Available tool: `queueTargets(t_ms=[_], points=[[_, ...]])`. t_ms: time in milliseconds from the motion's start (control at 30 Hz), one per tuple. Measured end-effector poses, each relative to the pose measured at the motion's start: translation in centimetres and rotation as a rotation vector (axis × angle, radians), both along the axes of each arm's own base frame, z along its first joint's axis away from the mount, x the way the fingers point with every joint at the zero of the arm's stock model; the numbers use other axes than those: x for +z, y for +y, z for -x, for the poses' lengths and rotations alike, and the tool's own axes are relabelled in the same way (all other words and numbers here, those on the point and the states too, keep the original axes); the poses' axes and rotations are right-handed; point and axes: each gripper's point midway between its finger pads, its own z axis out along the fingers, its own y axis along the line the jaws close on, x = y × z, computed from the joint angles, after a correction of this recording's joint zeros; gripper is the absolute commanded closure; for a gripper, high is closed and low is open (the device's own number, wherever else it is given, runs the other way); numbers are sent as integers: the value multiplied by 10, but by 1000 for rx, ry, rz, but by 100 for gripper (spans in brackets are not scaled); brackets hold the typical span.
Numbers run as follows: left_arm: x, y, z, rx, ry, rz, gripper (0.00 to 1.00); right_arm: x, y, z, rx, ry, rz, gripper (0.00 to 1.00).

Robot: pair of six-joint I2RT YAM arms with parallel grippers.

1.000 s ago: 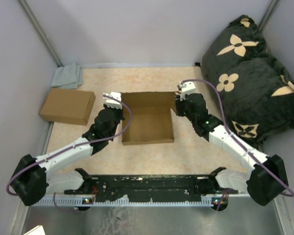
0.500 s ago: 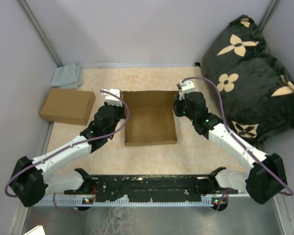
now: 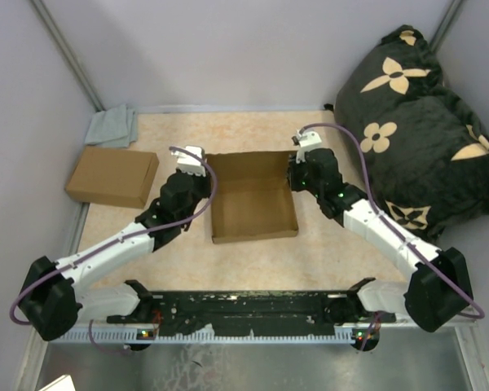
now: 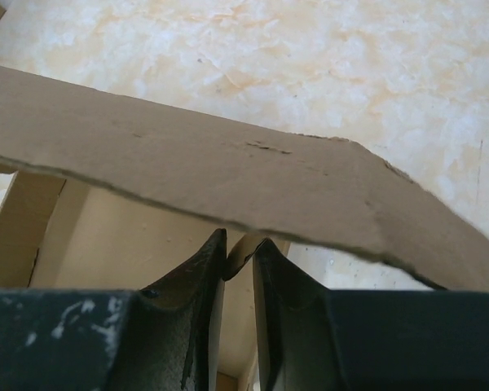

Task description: Fold the paper box

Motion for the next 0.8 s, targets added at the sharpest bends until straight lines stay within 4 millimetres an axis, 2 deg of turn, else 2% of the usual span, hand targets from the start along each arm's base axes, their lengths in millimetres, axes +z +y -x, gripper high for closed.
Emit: queueTargets(t_ms=[133, 433, 600, 733, 800], points=[[-9, -5, 6, -24, 38, 36, 69, -4, -5, 10, 3, 5, 1, 80], [-20, -18, 19, -92, 112, 112, 69, -13, -15, 33, 13, 30, 16, 78], [-39, -18, 32, -115, 178, 125, 66, -21, -19, 48, 20, 51, 18, 77], [-57, -11, 46, -115, 253, 119, 64, -31, -20, 57, 16, 95, 20, 70], [-60, -7, 53, -111, 284, 121, 63, -36, -21, 62, 11, 122, 16, 62]])
